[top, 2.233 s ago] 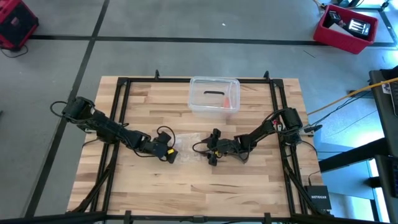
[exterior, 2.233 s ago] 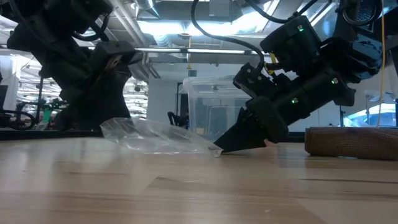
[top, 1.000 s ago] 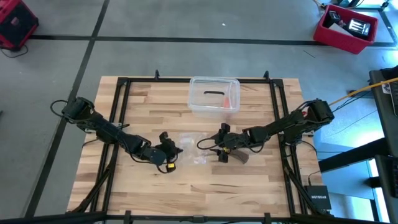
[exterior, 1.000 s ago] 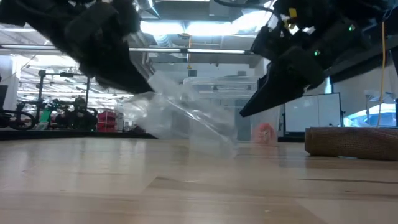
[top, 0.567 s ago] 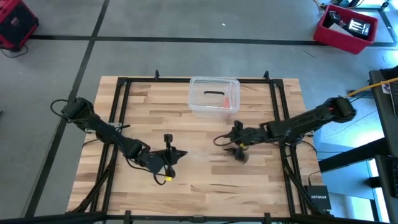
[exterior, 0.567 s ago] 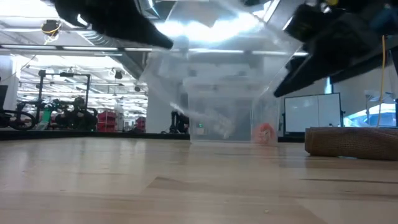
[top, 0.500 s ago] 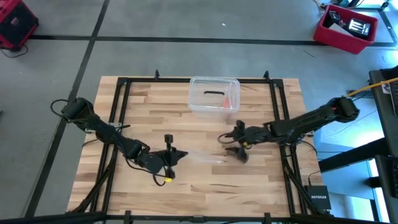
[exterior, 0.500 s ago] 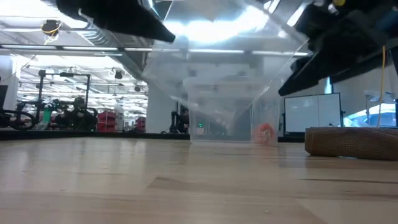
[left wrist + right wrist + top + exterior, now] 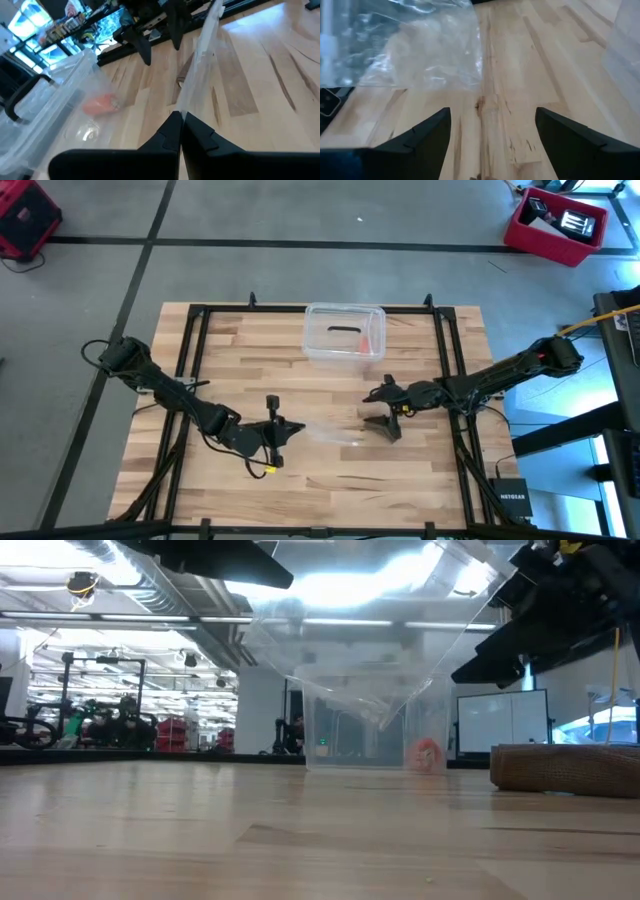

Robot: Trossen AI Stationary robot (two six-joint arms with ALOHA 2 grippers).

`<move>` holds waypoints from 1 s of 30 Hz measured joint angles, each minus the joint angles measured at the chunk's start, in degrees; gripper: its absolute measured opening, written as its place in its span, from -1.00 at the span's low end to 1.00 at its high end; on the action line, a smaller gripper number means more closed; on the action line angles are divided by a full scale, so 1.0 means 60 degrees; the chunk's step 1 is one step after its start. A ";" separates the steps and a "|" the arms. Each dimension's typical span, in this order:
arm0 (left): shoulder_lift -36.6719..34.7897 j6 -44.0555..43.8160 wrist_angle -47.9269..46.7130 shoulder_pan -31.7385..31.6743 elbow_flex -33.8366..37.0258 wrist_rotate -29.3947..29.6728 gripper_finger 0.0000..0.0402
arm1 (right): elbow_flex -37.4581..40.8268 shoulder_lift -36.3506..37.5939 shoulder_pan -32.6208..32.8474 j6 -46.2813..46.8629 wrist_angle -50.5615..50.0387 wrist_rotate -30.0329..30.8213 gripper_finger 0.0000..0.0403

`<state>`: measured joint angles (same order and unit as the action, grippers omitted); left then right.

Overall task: Roll bandage
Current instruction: Open the transparent zip bag

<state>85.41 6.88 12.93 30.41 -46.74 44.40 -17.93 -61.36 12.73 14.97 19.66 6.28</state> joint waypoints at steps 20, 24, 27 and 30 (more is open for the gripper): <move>0.0000 -0.2779 -0.0065 -0.0644 0.0000 0.0067 -1.00 | -0.0026 -0.0066 0.0972 -0.1034 0.2055 0.0631 -0.07; 0.0000 -0.2832 -0.0062 -0.0648 0.0000 0.0066 -1.00 | -0.0026 -0.0066 0.1009 -0.1597 0.2205 0.1148 -0.15; 0.0000 -0.2832 -0.0058 -0.0648 0.0000 0.0066 -1.00 | -0.0026 -0.0066 0.1009 -0.1884 0.2222 0.1203 -0.25; 0.0000 -0.2832 -0.0058 -0.0648 0.0000 0.0066 -1.00 | -0.0026 -0.0066 0.1009 -0.2098 0.2235 0.1347 -0.44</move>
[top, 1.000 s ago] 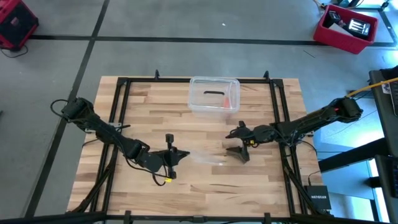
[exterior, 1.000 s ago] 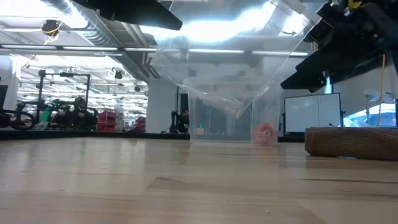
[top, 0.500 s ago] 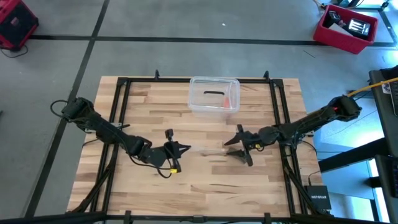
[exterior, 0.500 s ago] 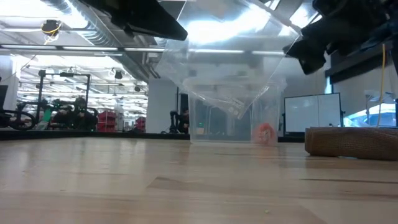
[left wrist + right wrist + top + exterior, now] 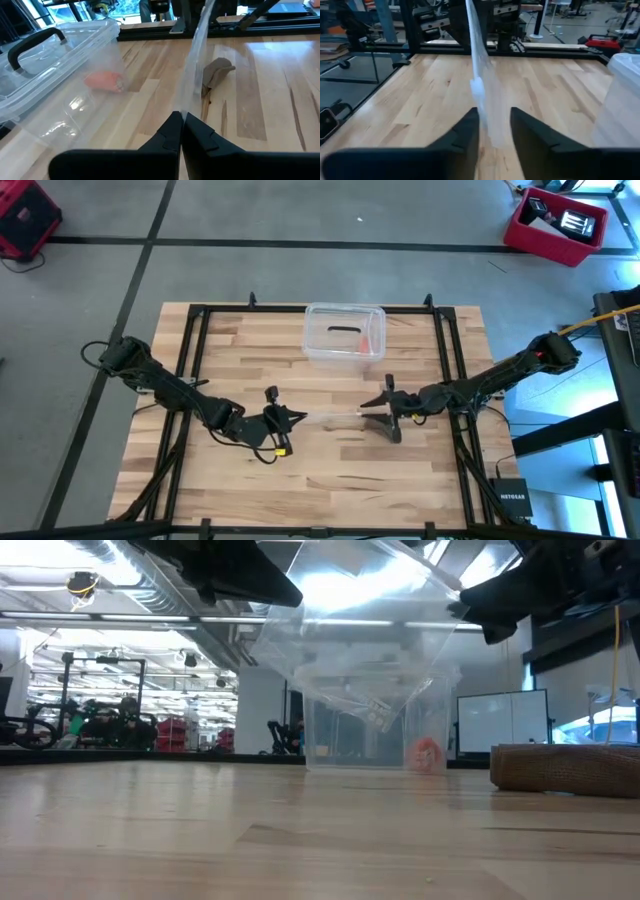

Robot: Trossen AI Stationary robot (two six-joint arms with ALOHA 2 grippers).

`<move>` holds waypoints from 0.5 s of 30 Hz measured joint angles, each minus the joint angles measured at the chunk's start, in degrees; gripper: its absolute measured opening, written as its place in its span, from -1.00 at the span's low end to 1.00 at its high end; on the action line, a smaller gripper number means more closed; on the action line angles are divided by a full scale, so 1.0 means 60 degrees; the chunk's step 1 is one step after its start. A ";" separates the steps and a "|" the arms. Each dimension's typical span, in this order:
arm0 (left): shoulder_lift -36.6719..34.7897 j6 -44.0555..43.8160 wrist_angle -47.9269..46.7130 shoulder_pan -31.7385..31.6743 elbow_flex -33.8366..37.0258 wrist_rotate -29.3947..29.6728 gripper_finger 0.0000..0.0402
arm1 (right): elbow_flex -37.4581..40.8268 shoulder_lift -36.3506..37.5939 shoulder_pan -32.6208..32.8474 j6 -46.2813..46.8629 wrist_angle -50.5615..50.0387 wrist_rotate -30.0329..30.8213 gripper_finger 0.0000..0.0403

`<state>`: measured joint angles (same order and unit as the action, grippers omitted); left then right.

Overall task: Roll bandage
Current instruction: Open the transparent zip bag

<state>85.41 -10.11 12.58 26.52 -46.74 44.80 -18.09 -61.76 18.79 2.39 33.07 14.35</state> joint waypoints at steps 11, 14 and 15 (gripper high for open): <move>-0.0048 -0.0074 -0.0002 0.0000 0.0004 -0.0006 -0.97 | 0.0000 0.0003 -0.0004 -0.0274 -0.0062 0.0606 -0.94; -0.0399 -0.0282 -0.0367 0.0047 -0.0118 -0.0167 -0.81 | 0.0000 0.0133 -0.0006 -0.0400 -0.0250 0.0689 -0.97; -0.0597 -0.0441 -0.0684 0.0058 -0.0299 -0.0188 -0.73 | 0.0000 0.0180 -0.0004 -0.0400 -0.0307 0.0718 -0.96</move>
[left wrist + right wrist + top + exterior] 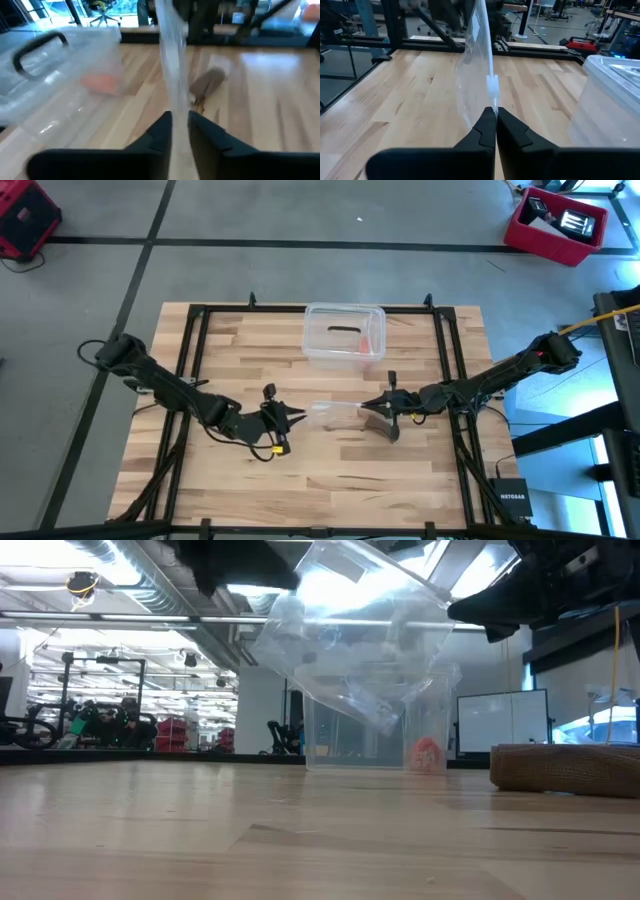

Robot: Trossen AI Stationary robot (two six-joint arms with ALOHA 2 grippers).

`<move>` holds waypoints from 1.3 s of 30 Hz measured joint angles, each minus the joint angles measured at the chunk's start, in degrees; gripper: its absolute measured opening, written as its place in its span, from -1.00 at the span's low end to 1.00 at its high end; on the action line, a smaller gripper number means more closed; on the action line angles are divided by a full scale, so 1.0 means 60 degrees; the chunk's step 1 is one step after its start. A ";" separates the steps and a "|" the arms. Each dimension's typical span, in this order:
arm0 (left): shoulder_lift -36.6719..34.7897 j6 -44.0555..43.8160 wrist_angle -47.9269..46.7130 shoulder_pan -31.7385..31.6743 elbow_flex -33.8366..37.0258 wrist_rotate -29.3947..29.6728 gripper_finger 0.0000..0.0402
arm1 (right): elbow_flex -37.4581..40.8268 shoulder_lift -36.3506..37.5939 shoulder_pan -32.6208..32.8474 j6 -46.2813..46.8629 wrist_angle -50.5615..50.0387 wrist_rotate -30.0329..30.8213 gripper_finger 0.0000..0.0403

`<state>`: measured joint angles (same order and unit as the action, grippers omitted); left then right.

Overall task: Roll bandage
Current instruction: Open the transparent zip bag

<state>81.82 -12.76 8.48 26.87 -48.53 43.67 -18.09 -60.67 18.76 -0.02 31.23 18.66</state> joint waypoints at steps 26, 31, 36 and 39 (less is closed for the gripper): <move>0.4140 0.1701 -0.3982 -0.2758 -0.6853 -0.4027 -0.17 | -0.1432 -0.0964 -0.0007 -0.0281 -0.2204 0.1066 -0.98; 0.4291 0.1629 -0.4472 -0.2873 -0.7125 -0.4221 -0.17 | -0.1432 -0.0964 -0.0007 -0.0265 -0.2207 0.1066 -0.98; 0.4389 0.1392 -0.4548 -0.2975 -0.7118 -0.4249 -0.18 | -0.1432 -0.0964 -0.0007 -0.0265 -0.2200 0.1067 -0.98; 0.4555 0.1598 -0.4904 -0.2986 -0.7071 -0.4282 -0.18 | -0.1432 -0.0964 -0.0007 -0.0265 -0.2202 0.1070 -0.98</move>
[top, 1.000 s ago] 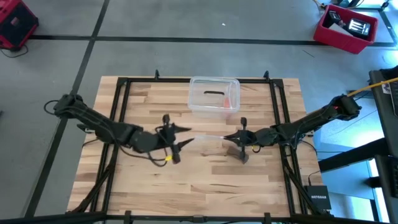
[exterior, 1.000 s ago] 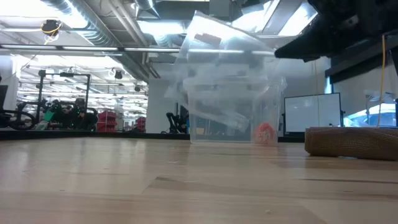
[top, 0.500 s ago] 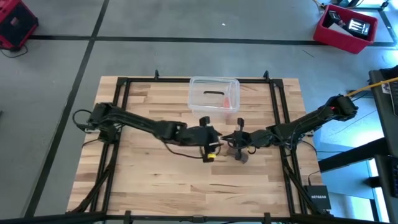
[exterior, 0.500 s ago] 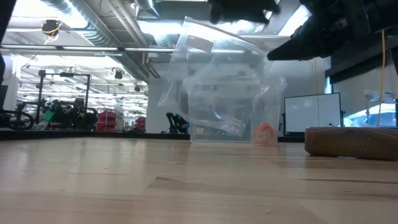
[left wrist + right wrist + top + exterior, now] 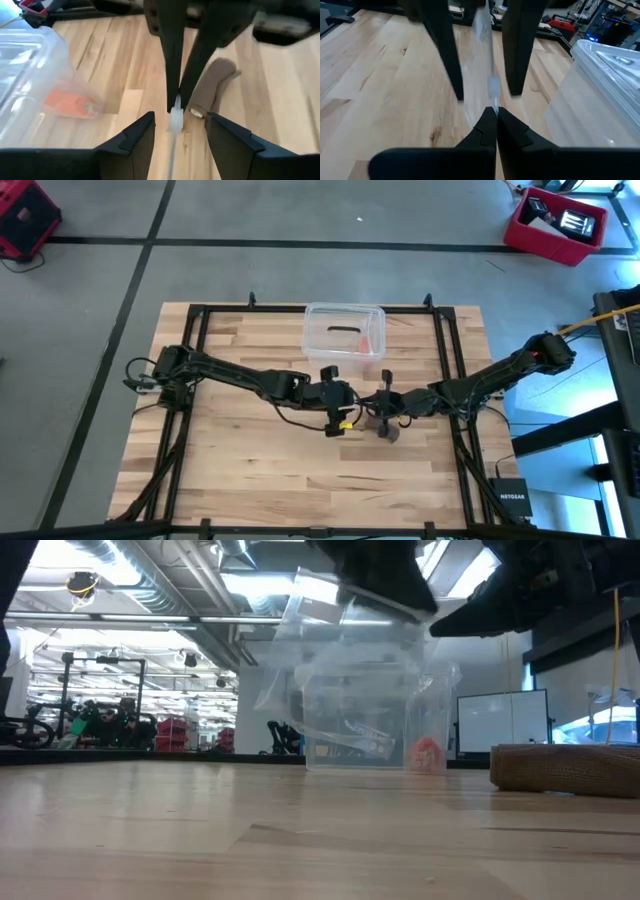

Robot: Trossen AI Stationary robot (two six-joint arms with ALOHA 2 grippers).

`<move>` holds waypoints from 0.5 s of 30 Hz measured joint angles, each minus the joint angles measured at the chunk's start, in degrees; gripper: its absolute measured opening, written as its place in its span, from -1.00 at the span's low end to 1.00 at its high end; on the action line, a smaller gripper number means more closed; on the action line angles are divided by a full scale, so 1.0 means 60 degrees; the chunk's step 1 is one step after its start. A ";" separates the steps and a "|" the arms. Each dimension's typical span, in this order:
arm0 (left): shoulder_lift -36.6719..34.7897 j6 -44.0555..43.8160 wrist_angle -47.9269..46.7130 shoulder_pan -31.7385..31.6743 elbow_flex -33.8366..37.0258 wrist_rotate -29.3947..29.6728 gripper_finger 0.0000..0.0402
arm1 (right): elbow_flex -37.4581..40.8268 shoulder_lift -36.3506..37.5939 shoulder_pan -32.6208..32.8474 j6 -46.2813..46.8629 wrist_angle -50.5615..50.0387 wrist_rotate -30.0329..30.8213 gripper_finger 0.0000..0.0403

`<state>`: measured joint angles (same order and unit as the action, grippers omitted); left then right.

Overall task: Roll bandage
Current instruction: Open the transparent zip bag

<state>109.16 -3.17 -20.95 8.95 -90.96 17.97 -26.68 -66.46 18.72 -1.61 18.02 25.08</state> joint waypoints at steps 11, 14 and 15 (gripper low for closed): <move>0.0023 0.0096 0.0167 -0.0051 -0.0007 0.0033 -0.31 | 0.0004 0.0000 0.0000 -0.0025 -0.0033 0.0000 -0.98; 0.0023 0.0062 0.0140 -0.0052 -0.0010 0.0044 -0.48 | 0.0004 0.0000 0.0000 -0.0025 -0.0033 0.0000 -0.98; 0.0023 0.0080 0.0129 -0.0047 -0.0009 0.0043 -0.55 | 0.0004 0.0000 0.0000 -0.0029 -0.0032 0.0000 -0.98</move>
<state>109.30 -2.68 -20.17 8.67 -91.01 18.23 -26.65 -66.46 18.72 -1.78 17.83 25.08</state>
